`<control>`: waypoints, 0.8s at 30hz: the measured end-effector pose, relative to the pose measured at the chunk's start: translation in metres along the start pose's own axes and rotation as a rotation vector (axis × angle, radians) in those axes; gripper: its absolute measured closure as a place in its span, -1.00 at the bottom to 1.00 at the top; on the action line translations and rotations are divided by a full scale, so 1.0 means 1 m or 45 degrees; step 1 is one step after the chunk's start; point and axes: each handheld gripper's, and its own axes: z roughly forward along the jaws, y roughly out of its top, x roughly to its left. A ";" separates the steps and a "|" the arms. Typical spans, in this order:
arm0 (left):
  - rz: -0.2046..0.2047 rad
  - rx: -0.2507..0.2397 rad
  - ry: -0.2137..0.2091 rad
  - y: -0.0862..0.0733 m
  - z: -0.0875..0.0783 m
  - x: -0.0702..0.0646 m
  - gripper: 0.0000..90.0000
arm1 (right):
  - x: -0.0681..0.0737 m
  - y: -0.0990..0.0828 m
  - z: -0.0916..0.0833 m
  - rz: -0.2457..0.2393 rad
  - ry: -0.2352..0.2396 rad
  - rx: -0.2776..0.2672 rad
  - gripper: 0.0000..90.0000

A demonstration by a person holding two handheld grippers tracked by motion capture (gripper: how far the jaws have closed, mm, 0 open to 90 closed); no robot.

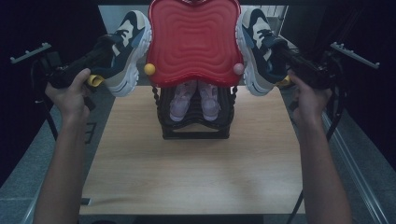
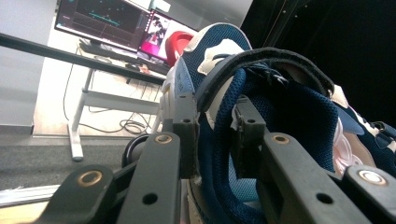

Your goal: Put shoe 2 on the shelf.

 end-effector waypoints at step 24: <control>0.040 0.015 -0.041 0.017 0.043 -0.036 0.67 | 0.039 0.019 0.039 -0.006 0.076 0.040 0.63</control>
